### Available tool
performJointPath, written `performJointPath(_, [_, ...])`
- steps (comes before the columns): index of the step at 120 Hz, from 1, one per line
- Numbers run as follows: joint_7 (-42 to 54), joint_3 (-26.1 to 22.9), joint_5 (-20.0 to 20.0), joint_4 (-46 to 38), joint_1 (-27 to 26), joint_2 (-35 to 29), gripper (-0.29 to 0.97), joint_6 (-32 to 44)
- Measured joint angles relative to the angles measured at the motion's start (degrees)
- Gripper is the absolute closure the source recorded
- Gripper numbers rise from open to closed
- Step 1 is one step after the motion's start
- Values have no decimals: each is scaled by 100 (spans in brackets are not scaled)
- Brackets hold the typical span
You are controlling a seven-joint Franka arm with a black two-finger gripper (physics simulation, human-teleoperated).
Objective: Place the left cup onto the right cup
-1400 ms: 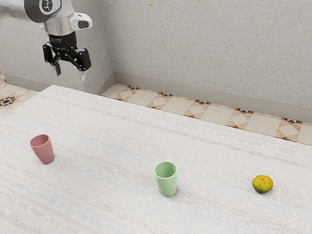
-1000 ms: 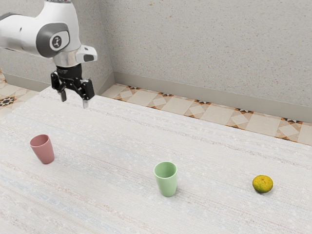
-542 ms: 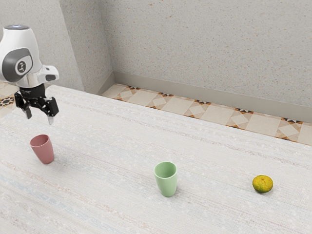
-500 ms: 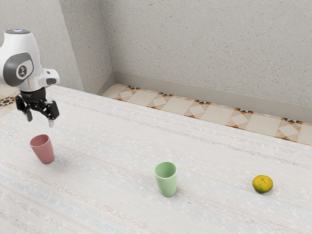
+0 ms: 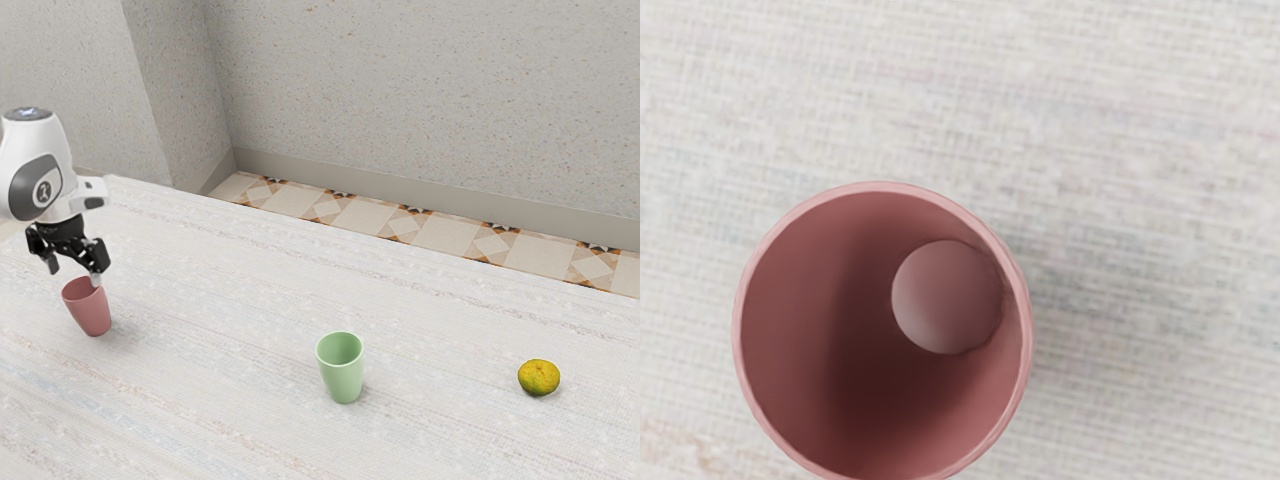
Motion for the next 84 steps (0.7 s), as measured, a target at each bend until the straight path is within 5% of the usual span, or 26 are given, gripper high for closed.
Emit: performJointPath(84, [339,-14,-102,-80,-277,571,0,827])
